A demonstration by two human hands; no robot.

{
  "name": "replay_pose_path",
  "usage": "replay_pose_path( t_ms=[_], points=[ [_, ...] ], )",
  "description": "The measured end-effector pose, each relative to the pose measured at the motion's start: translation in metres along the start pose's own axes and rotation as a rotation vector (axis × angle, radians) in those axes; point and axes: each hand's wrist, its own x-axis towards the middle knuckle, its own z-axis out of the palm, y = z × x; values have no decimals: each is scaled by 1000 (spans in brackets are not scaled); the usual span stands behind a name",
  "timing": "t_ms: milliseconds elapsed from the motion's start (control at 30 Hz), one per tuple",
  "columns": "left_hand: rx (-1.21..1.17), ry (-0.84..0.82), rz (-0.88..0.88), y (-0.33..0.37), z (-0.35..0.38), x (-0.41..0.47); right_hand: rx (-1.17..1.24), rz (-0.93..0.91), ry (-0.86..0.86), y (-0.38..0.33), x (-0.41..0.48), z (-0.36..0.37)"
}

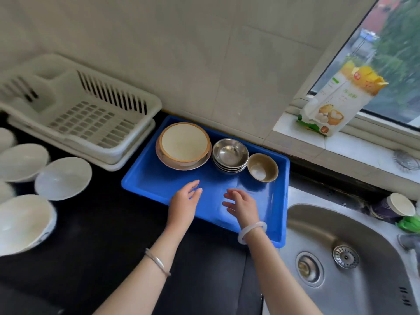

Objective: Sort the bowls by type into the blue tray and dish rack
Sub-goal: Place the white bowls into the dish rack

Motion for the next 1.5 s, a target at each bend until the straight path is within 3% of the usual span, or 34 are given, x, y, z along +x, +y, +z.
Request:
replay_pose_path(
  t_ms=[100,267,367,467,633,867,1133,1500],
  points=[
    [56,158,-11,-26,-60,-25,-132,-41,-153,5,-23,59],
    [156,560,-21,-76,-156,-56,-394,-97,-384,17,-43,170],
    [193,752,-77,-108,-206,-65,-499,-74,-457,23,-45,228],
    [246,835,-165,-137,-240,-67,-589,-58,-480,22,-38,277],
    [154,896,-183,-159,-260,-66,-633,-22,-453,14,-21,333],
    [-244,865,-251,-170,-267,-65,-389,99,-358,9,-11,360],
    [-469,822,-279,-175,-279,-67,-272,-73,-277,-10,-39,347],
    [-768,765,-270,-182,-299,-67,-504,-130,-365,-11,-99,352]
  ],
)
